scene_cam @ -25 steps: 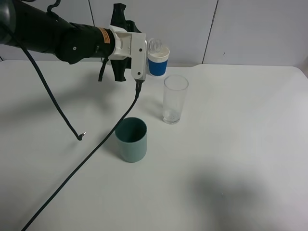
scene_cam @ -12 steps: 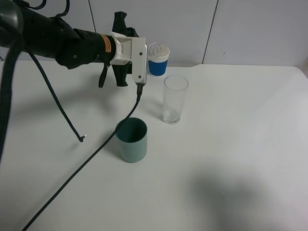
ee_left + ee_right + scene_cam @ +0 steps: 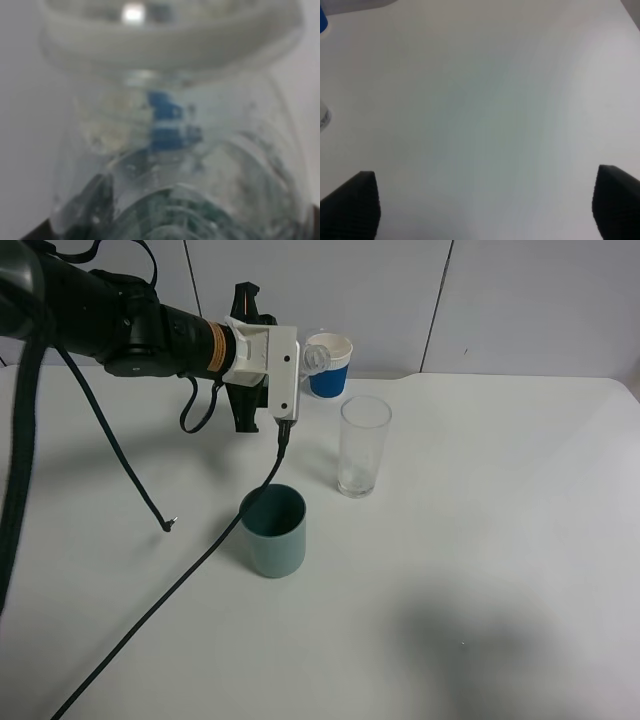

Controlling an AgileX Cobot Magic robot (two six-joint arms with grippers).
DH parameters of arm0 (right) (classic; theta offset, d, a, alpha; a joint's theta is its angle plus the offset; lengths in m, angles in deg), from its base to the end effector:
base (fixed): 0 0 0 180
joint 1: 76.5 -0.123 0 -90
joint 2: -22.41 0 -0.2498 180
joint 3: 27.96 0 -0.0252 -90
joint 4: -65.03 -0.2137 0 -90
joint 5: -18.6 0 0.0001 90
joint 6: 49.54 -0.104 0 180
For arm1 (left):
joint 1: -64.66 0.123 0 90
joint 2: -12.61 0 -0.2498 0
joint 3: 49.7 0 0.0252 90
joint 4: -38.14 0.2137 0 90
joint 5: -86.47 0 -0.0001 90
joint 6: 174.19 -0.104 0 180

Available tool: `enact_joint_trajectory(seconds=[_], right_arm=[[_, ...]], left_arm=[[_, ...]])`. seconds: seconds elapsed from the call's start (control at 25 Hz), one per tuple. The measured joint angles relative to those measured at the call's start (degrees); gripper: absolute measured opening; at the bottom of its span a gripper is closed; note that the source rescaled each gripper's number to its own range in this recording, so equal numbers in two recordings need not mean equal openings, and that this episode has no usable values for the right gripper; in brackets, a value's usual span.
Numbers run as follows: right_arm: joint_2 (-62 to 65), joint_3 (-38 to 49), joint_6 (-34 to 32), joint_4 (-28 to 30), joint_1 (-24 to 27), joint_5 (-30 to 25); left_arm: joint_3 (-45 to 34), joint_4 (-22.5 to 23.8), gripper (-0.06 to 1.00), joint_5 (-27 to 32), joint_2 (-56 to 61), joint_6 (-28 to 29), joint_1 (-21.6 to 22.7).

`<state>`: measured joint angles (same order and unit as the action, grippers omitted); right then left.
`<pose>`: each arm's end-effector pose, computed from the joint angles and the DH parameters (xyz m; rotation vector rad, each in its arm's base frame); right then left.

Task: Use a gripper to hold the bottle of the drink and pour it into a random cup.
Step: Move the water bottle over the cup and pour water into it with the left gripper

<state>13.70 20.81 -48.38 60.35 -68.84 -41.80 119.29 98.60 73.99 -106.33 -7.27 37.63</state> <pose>0.0123 0.0058 0.2485 0.1140 2.0515 0.0025 0.3348 -0.1927 0.1669 1.7218 1.3025 0.2615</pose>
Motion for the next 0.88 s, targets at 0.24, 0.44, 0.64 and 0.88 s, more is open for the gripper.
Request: enact_joint_trajectory(seconds=[0.24,0.44,0.64,0.88], right_arm=[[0.0,0.0,0.0,0.0,0.0,0.0],[0.0,0.0,0.0,0.0,0.0,0.0],[0.0,0.0,0.0,0.0,0.0,0.0],[0.0,0.0,0.0,0.0,0.0,0.0]], left_arm=[[0.0,5.73,0.03,0.89,0.0,7.68,0.0],[0.0,-11.02,0.03,0.0,0.0,-4.01,0.0],[0.0,-43.97,0.03,-2.96,0.0,-38.18,-0.47],[0.0,-72.71,0.03,-6.31,0.0,-68.04,-2.68]])
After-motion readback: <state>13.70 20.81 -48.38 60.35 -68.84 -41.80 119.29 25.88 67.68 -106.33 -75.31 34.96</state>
